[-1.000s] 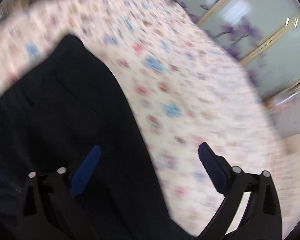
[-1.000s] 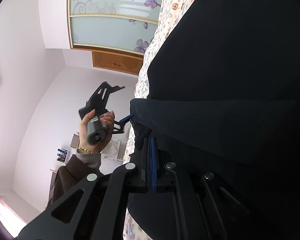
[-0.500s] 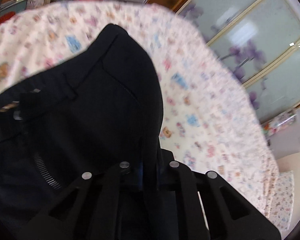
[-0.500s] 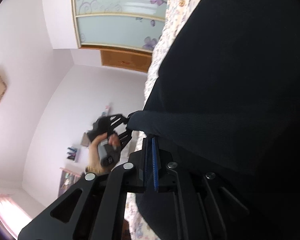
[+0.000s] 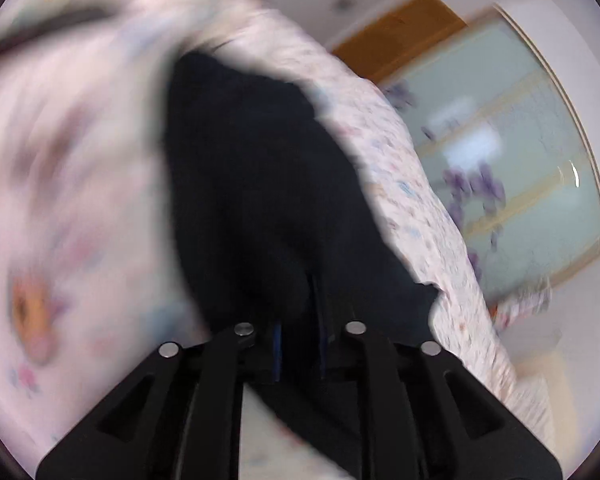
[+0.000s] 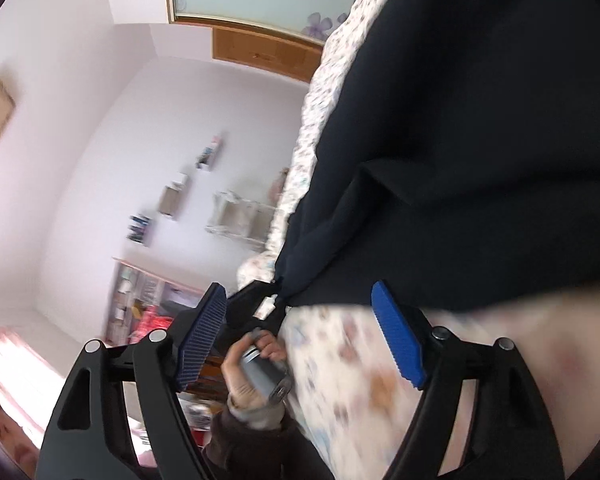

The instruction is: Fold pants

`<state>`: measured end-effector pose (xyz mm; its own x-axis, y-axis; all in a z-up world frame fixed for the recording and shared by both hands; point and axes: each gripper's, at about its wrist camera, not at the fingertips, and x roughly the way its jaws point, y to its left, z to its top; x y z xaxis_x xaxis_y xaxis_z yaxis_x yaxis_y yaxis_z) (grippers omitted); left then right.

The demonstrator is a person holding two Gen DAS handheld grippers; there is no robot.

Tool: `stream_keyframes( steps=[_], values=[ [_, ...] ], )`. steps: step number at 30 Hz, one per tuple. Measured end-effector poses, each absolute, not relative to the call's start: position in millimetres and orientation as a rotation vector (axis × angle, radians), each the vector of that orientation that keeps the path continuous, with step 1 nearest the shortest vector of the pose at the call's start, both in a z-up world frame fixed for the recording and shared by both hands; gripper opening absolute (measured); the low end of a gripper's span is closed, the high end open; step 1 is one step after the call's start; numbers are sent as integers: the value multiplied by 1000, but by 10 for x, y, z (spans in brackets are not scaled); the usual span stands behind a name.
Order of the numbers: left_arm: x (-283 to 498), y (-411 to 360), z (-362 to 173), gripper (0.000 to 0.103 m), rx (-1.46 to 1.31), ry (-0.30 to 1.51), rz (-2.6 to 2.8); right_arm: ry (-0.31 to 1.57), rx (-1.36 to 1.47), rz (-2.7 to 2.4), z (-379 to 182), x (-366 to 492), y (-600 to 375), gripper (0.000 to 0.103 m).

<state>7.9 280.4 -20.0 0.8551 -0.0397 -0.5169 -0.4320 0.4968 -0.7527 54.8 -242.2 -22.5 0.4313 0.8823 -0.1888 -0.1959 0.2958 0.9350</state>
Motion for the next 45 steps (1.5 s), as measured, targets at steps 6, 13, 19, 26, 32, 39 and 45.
stream_keyframes(
  steps=[6, 13, 19, 26, 32, 39, 45],
  values=[
    [-478, 2542, 133, 89, -896, 201, 491, 651, 1042, 505, 63, 44, -3345, 77],
    [-497, 2305, 248, 100, -761, 92, 452, 715, 1249, 330, -122, 116, -3541, 63],
    [-437, 2361, 162, 101, -806, 118, 390, 788, 1214, 108, -291, 210, -3604, 57],
    [-353, 2425, 48, 101, -850, 171, 378, 800, 1155, -114, -438, 355, -3670, 11],
    [-318, 2458, 5, 101, -860, 190, 364, 588, 986, -70, 108, 238, -3853, 4],
    [-288, 2487, -9, 101, -871, 206, 368, 709, 866, -197, -178, 22, -4009, 4],
    [-308, 2542, -15, 101, -898, 208, 337, 786, 907, -107, -331, -135, -4042, 16]
  ],
)
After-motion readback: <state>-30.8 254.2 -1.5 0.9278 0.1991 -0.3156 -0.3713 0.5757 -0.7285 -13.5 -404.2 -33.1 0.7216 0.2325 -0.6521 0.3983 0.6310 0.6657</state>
